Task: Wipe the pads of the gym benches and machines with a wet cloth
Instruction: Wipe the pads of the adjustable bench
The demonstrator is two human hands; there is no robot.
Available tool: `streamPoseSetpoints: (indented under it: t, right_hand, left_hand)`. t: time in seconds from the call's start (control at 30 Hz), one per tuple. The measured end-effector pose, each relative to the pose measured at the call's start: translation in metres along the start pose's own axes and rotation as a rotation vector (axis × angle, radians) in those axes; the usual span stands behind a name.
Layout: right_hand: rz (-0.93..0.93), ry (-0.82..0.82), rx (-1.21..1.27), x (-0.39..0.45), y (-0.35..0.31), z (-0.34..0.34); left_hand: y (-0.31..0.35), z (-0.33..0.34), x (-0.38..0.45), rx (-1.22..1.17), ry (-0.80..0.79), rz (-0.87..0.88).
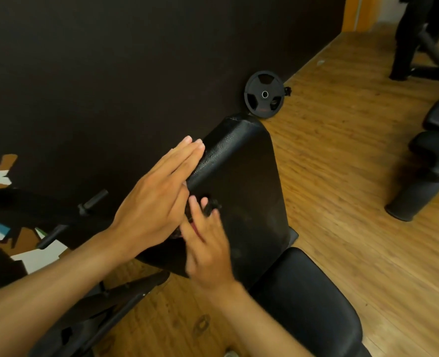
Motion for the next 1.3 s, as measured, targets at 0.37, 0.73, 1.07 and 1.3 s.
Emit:
streamPoseSetpoints:
  t: [0.37,0.73,1.07,1.3]
  right_hand:
    - [0.244,0.271,0.048,0.042,0.009,-0.013]
    - [0.488,0.468,0.089,0.058,0.059,-0.036]
    - [0.836,0.693,0.045,0.025,0.112,-0.047]
    - [0.33,0.417,0.025,0.062,0.067,-0.035]
  left_hand:
    - [0.002,0.004,0.003,0.046,-0.016,-0.014]
    - [0.013,0.01,0.001,0.376,-0.016,0.089]
    - [0.014,0.01,0.001,0.31,-0.019,0.059]
    - [0.015,0.01,0.001,0.316,-0.018,0.058]
Point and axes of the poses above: each hand's wrist, its own x-axis towards the middle knuckle, its own z-axis out of the palm, y = z × x, the point moved 5 cm from there along x, towards the middle knuckle, and after that the axes turned 11 degrees about -z, right-handed, at the moved point
